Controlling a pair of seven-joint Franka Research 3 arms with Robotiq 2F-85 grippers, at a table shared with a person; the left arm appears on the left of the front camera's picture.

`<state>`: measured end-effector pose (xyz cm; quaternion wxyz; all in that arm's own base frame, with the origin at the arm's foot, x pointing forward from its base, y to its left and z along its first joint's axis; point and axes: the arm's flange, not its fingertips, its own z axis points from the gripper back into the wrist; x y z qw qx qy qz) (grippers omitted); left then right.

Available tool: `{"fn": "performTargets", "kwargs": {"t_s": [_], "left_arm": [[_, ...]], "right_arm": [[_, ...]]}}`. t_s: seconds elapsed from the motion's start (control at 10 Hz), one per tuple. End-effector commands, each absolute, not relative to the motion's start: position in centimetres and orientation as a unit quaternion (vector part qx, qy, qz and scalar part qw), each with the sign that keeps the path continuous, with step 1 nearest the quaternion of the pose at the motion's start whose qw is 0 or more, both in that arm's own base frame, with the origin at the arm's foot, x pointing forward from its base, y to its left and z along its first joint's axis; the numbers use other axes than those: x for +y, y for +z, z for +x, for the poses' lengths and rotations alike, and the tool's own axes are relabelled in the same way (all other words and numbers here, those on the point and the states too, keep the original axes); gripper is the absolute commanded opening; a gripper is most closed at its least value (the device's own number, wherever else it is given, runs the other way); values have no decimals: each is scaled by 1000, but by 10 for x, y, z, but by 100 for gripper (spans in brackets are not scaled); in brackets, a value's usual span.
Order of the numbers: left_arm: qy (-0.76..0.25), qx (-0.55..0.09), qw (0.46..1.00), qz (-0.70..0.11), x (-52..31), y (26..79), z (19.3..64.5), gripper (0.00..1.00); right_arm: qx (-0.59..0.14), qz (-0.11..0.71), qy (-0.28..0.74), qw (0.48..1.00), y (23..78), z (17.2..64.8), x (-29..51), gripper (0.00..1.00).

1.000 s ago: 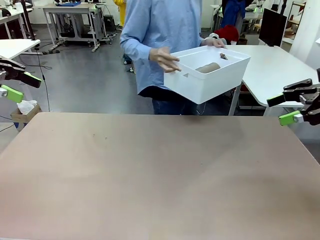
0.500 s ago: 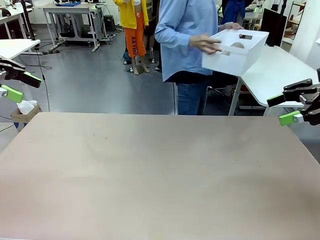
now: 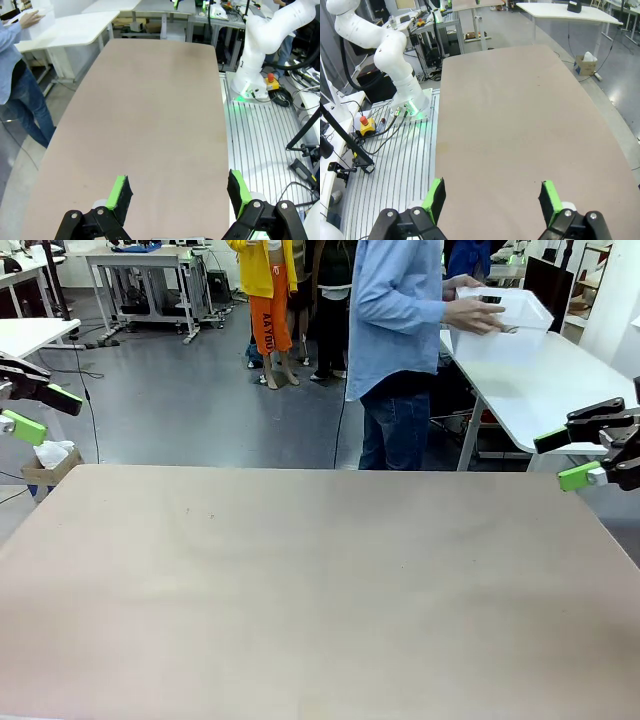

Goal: Stack the cups and store them in the basket.
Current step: Place the stack of Reusable plastic cups into the Pantry Basket.

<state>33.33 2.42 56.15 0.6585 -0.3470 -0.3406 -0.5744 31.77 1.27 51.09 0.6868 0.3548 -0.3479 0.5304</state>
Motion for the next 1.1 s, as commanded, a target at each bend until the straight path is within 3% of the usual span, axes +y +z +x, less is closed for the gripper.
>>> {"fn": "performTargets", "kwargs": {"t_s": [0.0,1.0], "left_arm": [[-577,-345,652,-351,25,563,333,100],[-577,-345,652,-351,25,563,333,100]], "right_arm": [[-355,360,530,681,513,319,13,100],[-355,360,530,681,513,319,13,100]]}}
